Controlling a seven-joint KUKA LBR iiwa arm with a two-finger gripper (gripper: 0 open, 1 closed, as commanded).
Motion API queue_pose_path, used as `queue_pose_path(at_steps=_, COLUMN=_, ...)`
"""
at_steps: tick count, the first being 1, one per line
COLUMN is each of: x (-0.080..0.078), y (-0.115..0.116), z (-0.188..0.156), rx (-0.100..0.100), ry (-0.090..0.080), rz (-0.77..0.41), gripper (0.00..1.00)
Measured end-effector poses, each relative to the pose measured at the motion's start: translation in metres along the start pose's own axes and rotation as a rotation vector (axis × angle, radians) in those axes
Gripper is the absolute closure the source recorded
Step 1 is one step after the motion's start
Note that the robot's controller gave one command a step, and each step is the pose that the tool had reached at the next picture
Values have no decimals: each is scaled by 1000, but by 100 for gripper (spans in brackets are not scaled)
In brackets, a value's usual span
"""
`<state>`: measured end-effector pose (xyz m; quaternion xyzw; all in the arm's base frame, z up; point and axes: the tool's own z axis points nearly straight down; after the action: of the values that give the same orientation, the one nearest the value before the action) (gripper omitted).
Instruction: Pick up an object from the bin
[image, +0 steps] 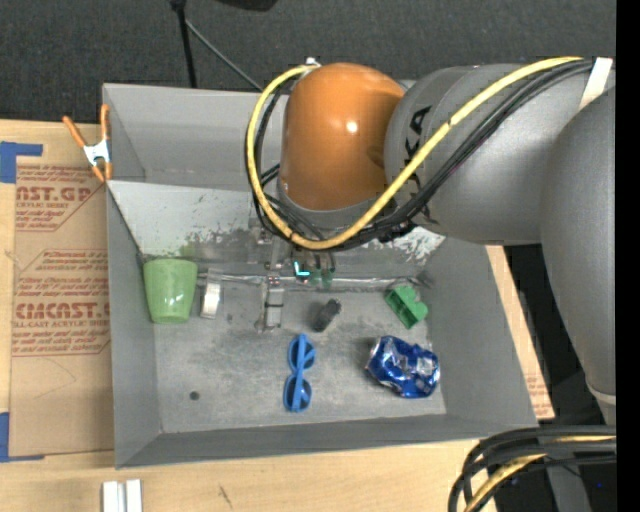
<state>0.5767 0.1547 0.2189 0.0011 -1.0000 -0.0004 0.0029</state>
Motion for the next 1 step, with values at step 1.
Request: queue_pose_path(at_steps=1, x=41, y=-62, z=135, rx=3, ry=3, rz=-97, gripper=0)
